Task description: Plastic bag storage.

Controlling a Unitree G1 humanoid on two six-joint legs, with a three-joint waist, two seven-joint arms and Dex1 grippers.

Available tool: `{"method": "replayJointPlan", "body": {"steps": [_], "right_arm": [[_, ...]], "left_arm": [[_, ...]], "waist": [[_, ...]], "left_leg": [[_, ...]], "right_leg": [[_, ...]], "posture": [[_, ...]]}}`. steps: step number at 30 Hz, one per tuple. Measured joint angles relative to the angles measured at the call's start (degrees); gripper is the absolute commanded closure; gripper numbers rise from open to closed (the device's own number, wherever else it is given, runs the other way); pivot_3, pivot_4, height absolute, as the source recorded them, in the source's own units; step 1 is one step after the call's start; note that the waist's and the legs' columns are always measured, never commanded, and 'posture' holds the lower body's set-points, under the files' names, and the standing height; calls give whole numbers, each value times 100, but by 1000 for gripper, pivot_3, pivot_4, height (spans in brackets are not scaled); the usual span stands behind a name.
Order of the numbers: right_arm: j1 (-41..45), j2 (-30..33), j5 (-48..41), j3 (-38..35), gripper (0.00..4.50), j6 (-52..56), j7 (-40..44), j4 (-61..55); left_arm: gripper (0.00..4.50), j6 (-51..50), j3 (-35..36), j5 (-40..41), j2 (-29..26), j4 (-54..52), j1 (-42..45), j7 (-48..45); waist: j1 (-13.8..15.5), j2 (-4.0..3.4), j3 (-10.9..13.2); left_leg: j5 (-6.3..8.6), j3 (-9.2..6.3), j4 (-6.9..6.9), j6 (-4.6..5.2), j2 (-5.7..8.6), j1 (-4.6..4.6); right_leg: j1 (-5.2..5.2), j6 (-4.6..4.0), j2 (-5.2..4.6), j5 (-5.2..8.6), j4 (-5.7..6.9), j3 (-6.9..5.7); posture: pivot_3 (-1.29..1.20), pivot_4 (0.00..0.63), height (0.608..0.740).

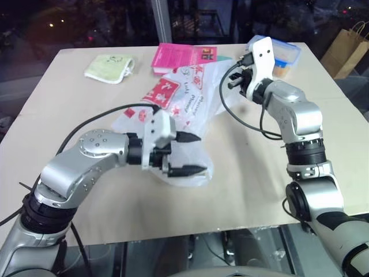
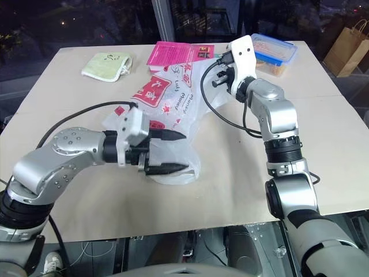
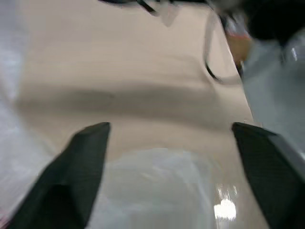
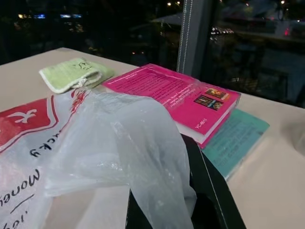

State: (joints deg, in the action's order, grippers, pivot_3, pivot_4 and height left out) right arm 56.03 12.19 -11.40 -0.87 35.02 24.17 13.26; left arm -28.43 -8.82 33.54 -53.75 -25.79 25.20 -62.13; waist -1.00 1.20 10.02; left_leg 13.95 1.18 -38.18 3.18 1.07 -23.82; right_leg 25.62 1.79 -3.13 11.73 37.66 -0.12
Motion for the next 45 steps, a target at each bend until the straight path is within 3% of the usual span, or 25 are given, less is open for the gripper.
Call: {"method": "replayJointPlan", "body": {"steps": [9, 15, 18, 22, 24, 25, 31, 36, 40, 45], "right_arm": [[-88, -129, 116, 120, 4500, -12, -108, 60], [-207, -117, 121, 111, 4500, 99, -200, -122], [-229, -124, 120, 115, 4500, 118, -220, -175], [-265, -109, 128, 110, 4500, 146, -235, -204], [-325, -84, 143, 109, 4500, 169, -247, -205], [-341, -83, 145, 109, 4500, 183, -252, -207], [-207, 16, 17, -46, 4500, 244, -257, -211], [1123, 509, -325, -654, 4500, 167, -200, 291], [2296, 772, -521, -841, 4500, -57, -54, 1119], [2895, 1103, -459, -821, 4500, -431, 86, 1750]], "left_arm": [[412, 2235, -769, -2105, 268, 1492, 337, -740], [412, 2981, -1328, -3277, 1077, 2186, 813, -356], [1327, 3157, -1474, -3780, 1674, 2527, 963, 152], [3214, 3301, -1405, -4086, 1841, 2688, 965, 621], [4179, 3355, -1115, -3969, 2092, 2717, 909, 937], [4437, 3255, -895, -3754, 2297, 2682, 904, 1105], [4437, 1693, 981, -1877, 2968, 2561, 1679, 2089], [4437, 1451, 2869, -1063, 2448, 4624, 3862, 3358], [4437, 1934, 3149, -1106, 2133, 6876, 4950, 3662], [4437, 2408, 3065, -1246, 2106, 8123, 5761, 3481]], "waist": [[20, -1, 1], [25, -1, 0], [14, -1, 0], [-31, -1, 0], [-13, -1, 0], [-3, -1, 0], [9, 2, 4], [-30, -1, 19], [22, 6, 22], [35, 7, 21]], "left_leg": [[10, 5, -9, 19, 3, -9], [17, 5, -18, 33, 4, -12], [19, 4, -21, 36, 3, -12], [19, 5, -20, 36, -6, -7], [19, 3, -21, 37, -7, -9], [20, 3, -23, 37, -6, -9], [20, -6, -38, 38, -4, -17], [20, -7, -42, 38, 0, -8], [5, -15, -26, 12, 4, -36], [14, -34, -27, 28, 22, -103]], "right_leg": [[0, 5, 3, 0, -3, -9], [-1, 7, 4, -1, 6, -11], [0, 8, 6, -1, 10, -10], [1, 6, 11, -1, 16, -8], [1, 7, 6, -1, 16, -11], [1, 7, 4, -1, 16, -10], [3, 9, 2, -3, 23, -19], [-2, 9, 10, -3, 26, -21], [12, 9, 5, -2, 8, -36], [43, 31, -9, -15, -29, -51]], "posture": [[0, 150, 740], [0, 150, 740], [0, 150, 740], [0, 150, 740], [0, 150, 740], [0, 150, 740], [0, 150, 740], [0, 150, 740], [0, 150, 740], [0, 150, 740]]}}
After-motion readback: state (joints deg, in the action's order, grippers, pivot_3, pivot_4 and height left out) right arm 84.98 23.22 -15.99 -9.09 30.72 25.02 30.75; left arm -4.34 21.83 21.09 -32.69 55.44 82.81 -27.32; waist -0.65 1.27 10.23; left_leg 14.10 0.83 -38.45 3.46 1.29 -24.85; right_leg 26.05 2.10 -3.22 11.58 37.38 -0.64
